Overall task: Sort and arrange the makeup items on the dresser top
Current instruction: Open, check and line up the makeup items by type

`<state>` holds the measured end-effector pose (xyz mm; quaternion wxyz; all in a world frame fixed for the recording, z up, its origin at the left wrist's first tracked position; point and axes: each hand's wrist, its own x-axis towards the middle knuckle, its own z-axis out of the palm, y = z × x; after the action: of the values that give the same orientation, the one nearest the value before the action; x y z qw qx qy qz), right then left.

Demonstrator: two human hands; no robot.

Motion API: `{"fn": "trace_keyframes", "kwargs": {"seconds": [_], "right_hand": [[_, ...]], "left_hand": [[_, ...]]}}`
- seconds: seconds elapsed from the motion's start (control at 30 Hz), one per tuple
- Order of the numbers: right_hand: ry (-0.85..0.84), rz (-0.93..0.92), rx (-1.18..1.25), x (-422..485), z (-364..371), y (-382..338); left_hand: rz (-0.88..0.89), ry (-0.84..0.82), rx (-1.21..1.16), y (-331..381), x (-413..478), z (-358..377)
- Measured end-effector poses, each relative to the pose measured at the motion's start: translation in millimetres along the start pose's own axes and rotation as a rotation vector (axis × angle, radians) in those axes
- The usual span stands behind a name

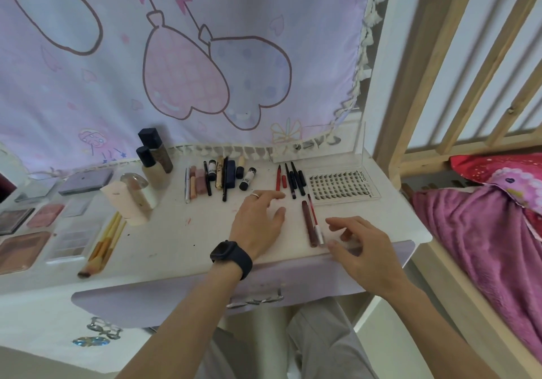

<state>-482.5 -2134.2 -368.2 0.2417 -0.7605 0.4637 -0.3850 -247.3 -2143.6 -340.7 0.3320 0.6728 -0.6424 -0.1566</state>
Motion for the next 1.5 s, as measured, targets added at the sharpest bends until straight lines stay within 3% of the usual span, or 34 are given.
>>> {"fn": "trace_keyframes", "kwargs": {"seconds": [0.1, 0.23, 0.4, 0.9, 1.3, 1.5], "right_hand": [[0.189, 0.017, -0.197, 11, 3, 9], [0.339, -0.054, -0.475, 17, 12, 24], [0.442, -0.095, -0.474, 14, 20, 34], [0.441, -0.077, -0.475, 14, 19, 31], [0.401, -0.038, -0.462, 11, 16, 25], [0.327, -0.01, -0.257, 9, 11, 0]], "left_hand": [[-0.102, -0.04, 0.071, -1, 26, -1], [-0.051, -0.131, 0.201, 2, 41, 5], [0.009, -0.108, 0.269, 0, 42, 13], [-0.01, -0.072, 0.223, 1, 45, 13], [-0.024, -0.137, 0.167, -7, 39, 1], [-0.048, 0.068, 0.279, -33, 30, -31]]}}
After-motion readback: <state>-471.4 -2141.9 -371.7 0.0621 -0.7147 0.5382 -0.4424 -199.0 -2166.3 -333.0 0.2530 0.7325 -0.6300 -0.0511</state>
